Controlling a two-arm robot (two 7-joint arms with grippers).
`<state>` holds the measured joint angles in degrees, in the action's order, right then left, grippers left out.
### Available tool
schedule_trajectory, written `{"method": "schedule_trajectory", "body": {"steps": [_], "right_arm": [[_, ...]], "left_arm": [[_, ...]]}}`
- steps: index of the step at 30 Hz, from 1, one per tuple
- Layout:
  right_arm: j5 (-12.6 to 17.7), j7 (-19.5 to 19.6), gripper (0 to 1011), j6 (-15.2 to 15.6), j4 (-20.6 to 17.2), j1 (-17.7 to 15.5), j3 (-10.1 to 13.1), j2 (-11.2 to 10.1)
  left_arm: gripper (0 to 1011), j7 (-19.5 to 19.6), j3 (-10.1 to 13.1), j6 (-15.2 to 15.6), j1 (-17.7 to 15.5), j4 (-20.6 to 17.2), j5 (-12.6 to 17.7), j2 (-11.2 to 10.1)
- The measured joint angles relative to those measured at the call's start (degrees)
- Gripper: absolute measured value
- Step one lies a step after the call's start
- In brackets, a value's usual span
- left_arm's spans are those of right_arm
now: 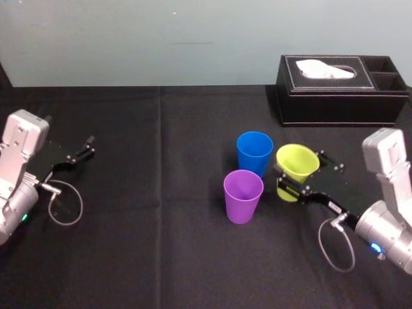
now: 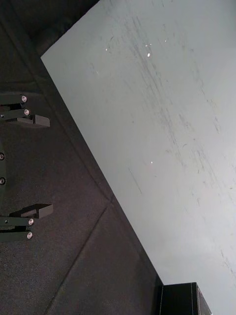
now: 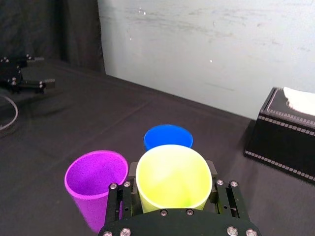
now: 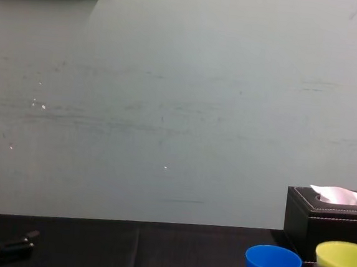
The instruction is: Stack the three plastic cups sequentially using one hand.
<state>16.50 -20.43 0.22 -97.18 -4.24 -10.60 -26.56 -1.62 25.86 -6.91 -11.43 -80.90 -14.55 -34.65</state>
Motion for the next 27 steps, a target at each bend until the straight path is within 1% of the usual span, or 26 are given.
{"method": "schedule_trajectory", "body": {"steps": [7,8,11,14,17,21,27], "right_arm": [[1.7,0.0,761,4.3,-2.4,3.0,0.8,-0.3],[1.7,0.0,761,4.3,-2.4,3.0,0.8,-0.3],[2.5,0.0,761,5.9,-3.1,4.7,0.7,-0.4],[3.0,0.0,761,6.7,-3.1,6.0,0.4,-0.3],[3.7,-0.1,761,7.4,-2.6,7.7,-0.3,-0.1],[4.5,-0.3,761,8.4,-1.0,10.7,-1.6,0.6],[4.7,-0.6,761,9.0,1.7,14.3,-3.6,1.4]], "left_arm": [[1011,0.0,0.0,0.0,0.0,0.0,0.0,0.0],[1011,0.0,0.0,0.0,0.0,0.0,0.0,0.0],[1011,0.0,0.0,0.0,0.0,0.0,0.0,0.0],[1011,0.0,0.0,0.0,0.0,0.0,0.0,0.0],[1011,0.0,0.0,0.0,0.0,0.0,0.0,0.0],[1011,0.0,0.0,0.0,0.0,0.0,0.0,0.0],[1011,0.0,0.0,0.0,0.0,0.0,0.0,0.0]]}}
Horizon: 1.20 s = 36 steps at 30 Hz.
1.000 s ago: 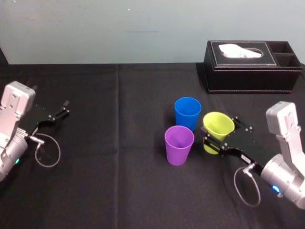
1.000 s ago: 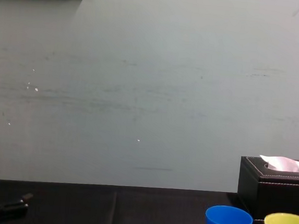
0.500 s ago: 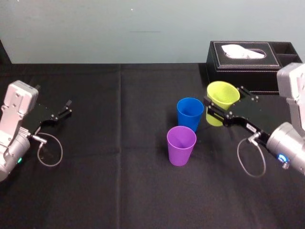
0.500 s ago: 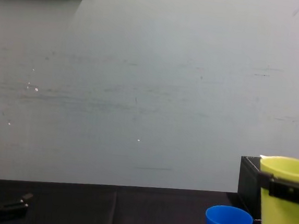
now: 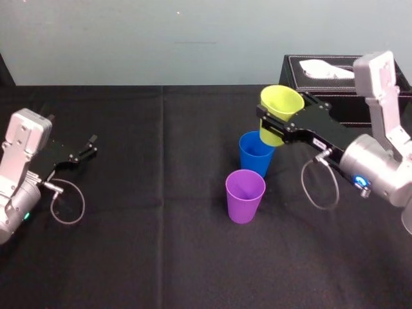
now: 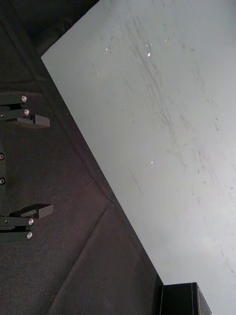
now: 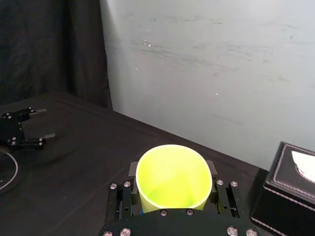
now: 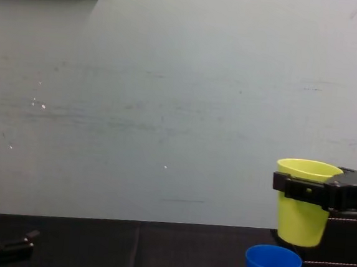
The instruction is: Stack the three plastic cups sequentially using one hand.
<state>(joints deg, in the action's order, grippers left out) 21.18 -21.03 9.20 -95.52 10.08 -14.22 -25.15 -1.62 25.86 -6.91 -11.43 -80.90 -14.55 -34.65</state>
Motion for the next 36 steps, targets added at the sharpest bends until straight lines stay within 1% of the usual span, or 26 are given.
{"method": "schedule_trajectory", "body": {"steps": [5,13,25,36], "right_arm": [[-0.3,-0.4,761,0.2,3.0,3.2,-1.9,0.6],[-0.8,-1.0,761,-0.4,6.6,5.7,-3.8,1.2],[-1.6,-1.8,761,-2.3,9.5,6.8,-5.5,1.5],[-2.3,-2.3,761,-4.1,11.3,7.1,-6.1,1.6]], "left_arm": [[1011,0.0,0.0,0.0,0.0,0.0,0.0,0.0],[1011,0.0,0.0,0.0,0.0,0.0,0.0,0.0],[1011,0.0,0.0,0.0,0.0,0.0,0.0,0.0],[1011,0.0,0.0,0.0,0.0,0.0,0.0,0.0]]}}
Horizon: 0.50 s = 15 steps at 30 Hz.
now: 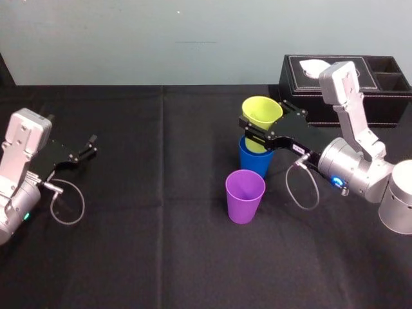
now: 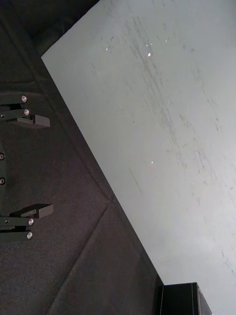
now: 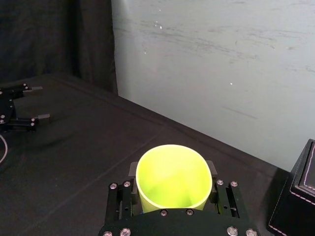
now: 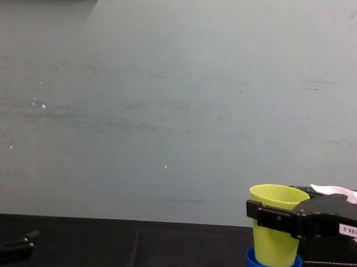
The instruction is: Stack the three plastic cups sequentially using one hand.
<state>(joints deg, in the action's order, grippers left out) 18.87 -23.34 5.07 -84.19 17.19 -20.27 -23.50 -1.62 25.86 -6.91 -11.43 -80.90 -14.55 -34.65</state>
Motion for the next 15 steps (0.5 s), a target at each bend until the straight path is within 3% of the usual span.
{"method": "schedule_trajectory", "body": {"steps": [15], "right_arm": [[-0.8,-1.1,761,-2.2,3.1,0.2,-0.5,0.4]], "left_arm": [[1011,0.0,0.0,0.0,0.0,0.0,0.0,0.0]]}}
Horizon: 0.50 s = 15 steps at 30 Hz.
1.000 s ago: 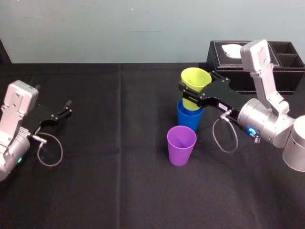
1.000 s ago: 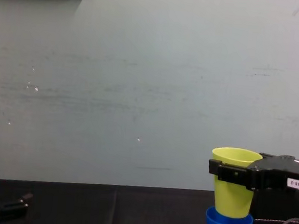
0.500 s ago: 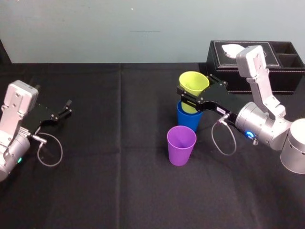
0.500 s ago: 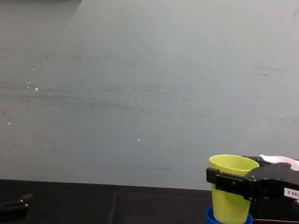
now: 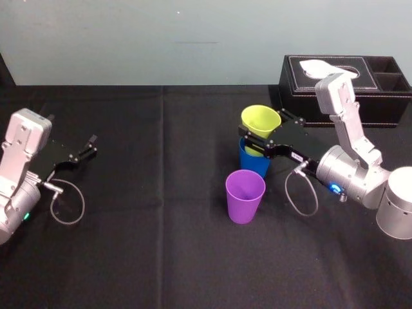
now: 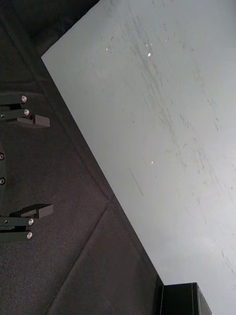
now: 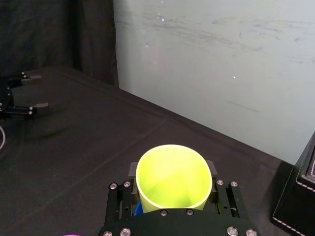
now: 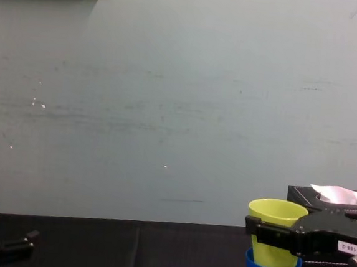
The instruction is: Stack the three plastic cups sequentially using one hand.
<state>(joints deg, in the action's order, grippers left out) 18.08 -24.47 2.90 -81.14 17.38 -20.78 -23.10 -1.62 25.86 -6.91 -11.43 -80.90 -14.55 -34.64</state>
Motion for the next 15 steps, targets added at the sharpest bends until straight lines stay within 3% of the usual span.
{"method": "schedule_trajectory", "body": {"steps": [15], "right_arm": [[-0.3,-0.3,761,-1.1,2.4,-0.1,-0.2,0.8]], "left_arm": [[1011,0.0,0.0,0.0,0.0,0.0,0.0,0.0]]}}
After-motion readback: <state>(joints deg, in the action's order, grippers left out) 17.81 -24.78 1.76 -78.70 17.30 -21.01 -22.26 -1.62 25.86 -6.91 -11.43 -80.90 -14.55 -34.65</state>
